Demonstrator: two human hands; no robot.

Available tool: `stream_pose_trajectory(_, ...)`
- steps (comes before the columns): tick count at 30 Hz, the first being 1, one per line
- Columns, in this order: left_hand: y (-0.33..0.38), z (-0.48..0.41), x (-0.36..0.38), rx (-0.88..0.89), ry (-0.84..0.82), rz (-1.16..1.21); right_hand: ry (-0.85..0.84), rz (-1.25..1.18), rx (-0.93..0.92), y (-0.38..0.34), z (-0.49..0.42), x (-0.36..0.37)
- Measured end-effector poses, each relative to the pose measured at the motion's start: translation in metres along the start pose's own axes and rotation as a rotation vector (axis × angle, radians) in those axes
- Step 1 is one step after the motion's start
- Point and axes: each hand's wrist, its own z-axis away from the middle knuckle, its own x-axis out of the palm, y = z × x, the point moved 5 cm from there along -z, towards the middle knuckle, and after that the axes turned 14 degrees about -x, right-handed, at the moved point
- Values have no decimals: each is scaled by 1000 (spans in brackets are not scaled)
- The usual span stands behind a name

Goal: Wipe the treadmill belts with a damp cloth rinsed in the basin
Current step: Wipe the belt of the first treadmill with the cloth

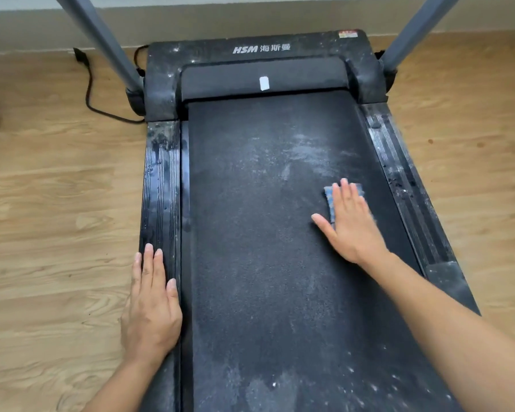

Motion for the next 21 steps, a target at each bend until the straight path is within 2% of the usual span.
stream_pose_trajectory(3,-1,0,1,-8,-4,-1,48,-96,252,46,23,-12)
stream_pose_trajectory(6,1,2,0,-6,16,7,108,-143,342,2,4,-6)
stream_pose_trajectory(8,0,1,1,2,38,22,96,-121,192,-66,-23,12)
stream_pose_trajectory(12,-3,-1,4,44,71,69,12,-41,-304,-234,-51,60)
stream_pose_trajectory(14,-5,-2,4,64,76,112,-39,8,-493,-275,-40,75)
stream_pose_trajectory(16,-8,-3,3,67,79,134,-74,35,-625,-270,-27,78)
stream_pose_trajectory(18,-9,-3,4,61,80,144,-80,84,-659,-231,-13,69)
stream_pose_trajectory(21,-9,-3,6,48,80,133,-35,76,-396,-125,1,43)
